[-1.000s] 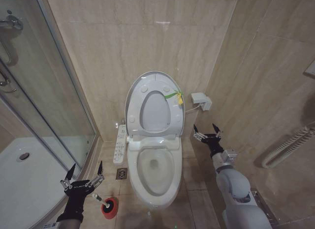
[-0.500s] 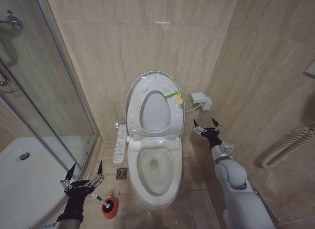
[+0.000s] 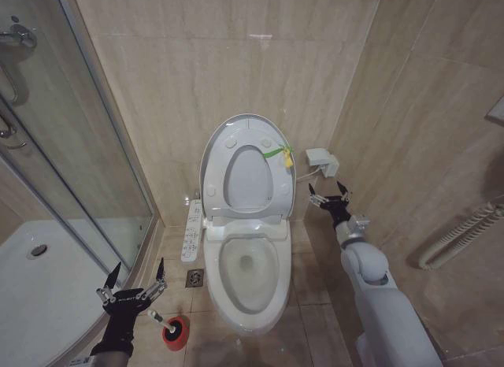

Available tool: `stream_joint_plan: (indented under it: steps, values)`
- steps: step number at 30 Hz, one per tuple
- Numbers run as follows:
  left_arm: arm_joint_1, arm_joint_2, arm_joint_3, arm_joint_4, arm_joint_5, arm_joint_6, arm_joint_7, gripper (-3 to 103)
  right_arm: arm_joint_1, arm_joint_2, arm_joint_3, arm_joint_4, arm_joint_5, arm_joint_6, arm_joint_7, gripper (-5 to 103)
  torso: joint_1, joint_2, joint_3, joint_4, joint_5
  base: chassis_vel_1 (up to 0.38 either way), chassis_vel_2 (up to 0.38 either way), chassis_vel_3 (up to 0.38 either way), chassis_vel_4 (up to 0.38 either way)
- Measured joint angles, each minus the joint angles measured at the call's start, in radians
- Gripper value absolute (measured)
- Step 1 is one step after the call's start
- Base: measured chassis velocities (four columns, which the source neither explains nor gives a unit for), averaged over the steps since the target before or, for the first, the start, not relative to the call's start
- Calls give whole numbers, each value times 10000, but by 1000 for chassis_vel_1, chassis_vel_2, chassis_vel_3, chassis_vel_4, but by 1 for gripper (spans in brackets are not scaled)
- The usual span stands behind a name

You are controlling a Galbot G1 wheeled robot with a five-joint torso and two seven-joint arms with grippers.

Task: Open the toilet lid, clean the toilet bowl with a toilet brush, close the toilet lid, and flush.

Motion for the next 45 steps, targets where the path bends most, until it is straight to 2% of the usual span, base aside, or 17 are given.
stream_joint_plan:
  steps: [7, 13, 19, 29, 33, 45]
  values:
    - [0, 0, 0, 0, 0, 0, 0, 99, 647, -48, -214, -403, 3, 21, 144, 100, 0, 0, 0, -2, -1, 0, 0, 0, 0]
    - [0, 0, 0, 0, 0, 0, 0, 99, 1119, 56, -420, -888, -371, 503, 211, 100, 0, 0, 0, -1, 0, 0, 0, 0, 0]
    - [-1, 0, 0, 0, 1, 0, 0, 99, 1538, 49, -459, -1210, -433, 612, 204, 100, 0, 0, -1, -2, 0, 0, 0, 0, 0]
    - [0, 0, 0, 0, 0, 0, 0, 99, 2907, 66, -829, -2729, -455, 1037, 190, 100, 0, 0, -1, -2, -1, 0, 0, 0, 0]
    - [0, 0, 0, 0, 0, 0, 0, 99, 3618, 301, -1006, -3764, -740, 1451, 225, 100, 0, 0, 0, -1, 0, 0, 0, 0, 0]
    - [0, 0, 0, 0, 0, 0, 0, 99, 4587, 534, -992, -4991, -1104, 1819, 212, 100, -1, 0, 0, -4, -1, 0, 0, 0, 0]
